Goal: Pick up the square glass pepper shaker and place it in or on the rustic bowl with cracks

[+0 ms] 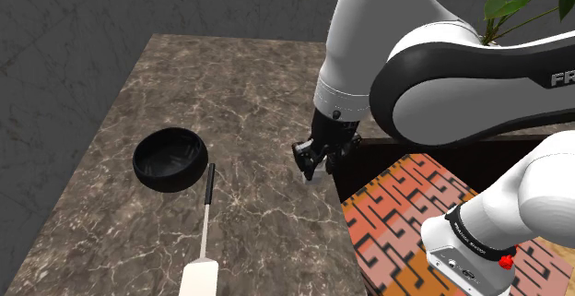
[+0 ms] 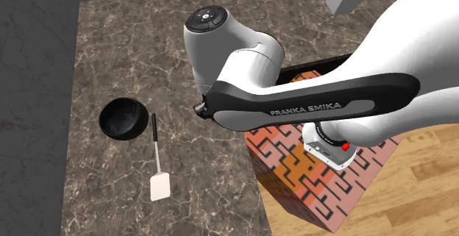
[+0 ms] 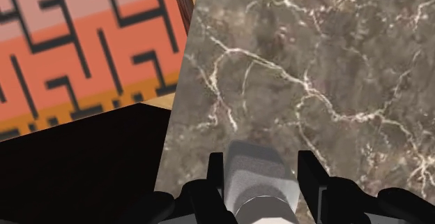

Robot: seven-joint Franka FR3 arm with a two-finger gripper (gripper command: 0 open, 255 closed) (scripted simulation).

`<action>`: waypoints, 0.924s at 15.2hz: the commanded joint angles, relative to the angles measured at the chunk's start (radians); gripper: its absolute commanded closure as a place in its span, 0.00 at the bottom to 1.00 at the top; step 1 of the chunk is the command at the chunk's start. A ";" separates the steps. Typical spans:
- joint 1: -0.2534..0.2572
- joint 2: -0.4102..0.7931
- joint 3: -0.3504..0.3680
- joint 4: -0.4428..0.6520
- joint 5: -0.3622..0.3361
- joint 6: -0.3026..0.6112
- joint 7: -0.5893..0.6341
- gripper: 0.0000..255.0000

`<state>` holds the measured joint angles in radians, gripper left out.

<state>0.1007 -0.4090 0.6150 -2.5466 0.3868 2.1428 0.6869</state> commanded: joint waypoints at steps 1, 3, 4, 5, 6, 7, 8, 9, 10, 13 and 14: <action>0.000 -0.017 -0.011 0.019 -0.003 -0.036 -0.001 1.00; 0.001 -0.032 -0.020 0.035 -0.005 -0.068 0.000 1.00; 0.001 -0.039 -0.024 0.044 -0.006 -0.083 0.000 1.00; 0.002 -0.046 -0.028 0.052 -0.007 -0.098 0.000 1.00; 0.002 -0.053 -0.033 0.061 -0.009 -0.114 0.001 1.00; 0.002 -0.059 -0.037 0.070 -0.010 -0.129 0.001 1.00; 0.002 -0.064 -0.041 0.080 -0.011 -0.144 0.002 1.00; 0.002 -0.070 -0.045 0.089 -0.013 -0.159 0.003 1.00; 0.002 -0.075 -0.049 0.099 -0.015 -0.173 0.004 1.00; 0.002 -0.089 -0.061 0.129 -0.020 -0.217 0.006 1.00; 0.001 -0.093 -0.064 0.139 -0.022 -0.231 0.007 1.00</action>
<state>0.1037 -0.4992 0.5556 -2.4169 0.3680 1.9247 0.6953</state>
